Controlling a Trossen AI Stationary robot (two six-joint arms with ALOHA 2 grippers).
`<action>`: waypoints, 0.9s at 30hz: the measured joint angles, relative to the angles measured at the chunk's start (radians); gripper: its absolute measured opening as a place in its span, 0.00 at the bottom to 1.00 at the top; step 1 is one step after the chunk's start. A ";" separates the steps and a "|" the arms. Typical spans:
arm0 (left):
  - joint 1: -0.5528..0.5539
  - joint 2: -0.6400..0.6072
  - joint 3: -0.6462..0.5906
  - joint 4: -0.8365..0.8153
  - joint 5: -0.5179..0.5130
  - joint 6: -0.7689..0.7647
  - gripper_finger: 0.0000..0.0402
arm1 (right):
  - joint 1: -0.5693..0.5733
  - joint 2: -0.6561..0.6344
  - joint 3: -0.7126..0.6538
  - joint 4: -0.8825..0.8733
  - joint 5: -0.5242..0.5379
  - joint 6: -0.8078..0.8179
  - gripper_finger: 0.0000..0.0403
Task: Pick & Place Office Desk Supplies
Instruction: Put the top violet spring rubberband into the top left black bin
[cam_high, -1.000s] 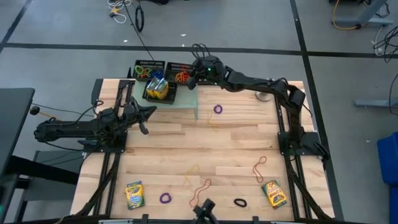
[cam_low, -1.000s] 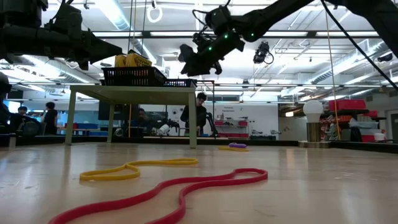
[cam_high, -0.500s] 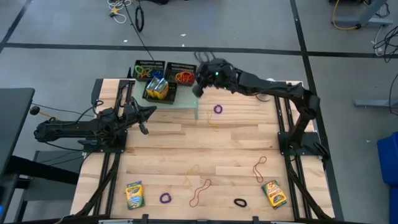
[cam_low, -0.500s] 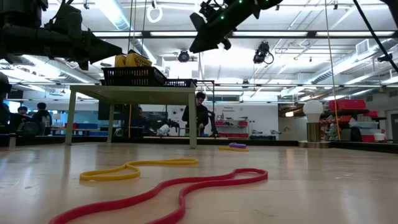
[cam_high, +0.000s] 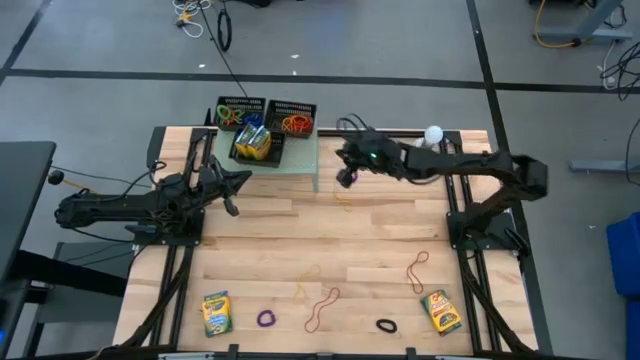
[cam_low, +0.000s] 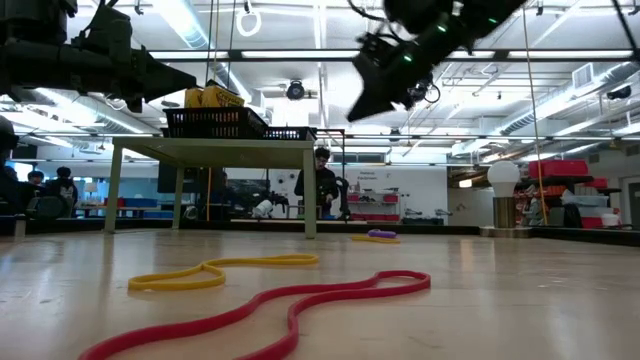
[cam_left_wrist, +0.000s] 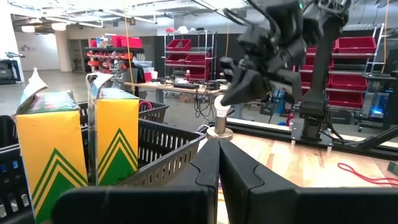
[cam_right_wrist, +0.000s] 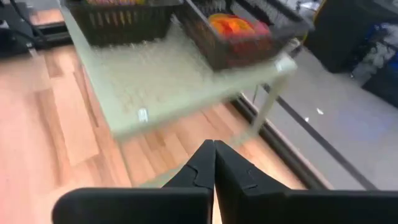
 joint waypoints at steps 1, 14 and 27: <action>0.000 0.000 0.000 0.000 0.000 0.000 0.03 | 0.004 -0.031 -0.053 0.026 0.007 0.019 0.01; 0.000 0.000 0.000 0.000 -0.003 0.000 0.03 | -0.029 -0.171 -0.456 0.240 0.073 0.293 0.02; 0.000 0.000 0.000 0.000 -0.002 0.000 0.03 | -0.120 0.039 -0.462 0.328 -0.021 0.414 0.31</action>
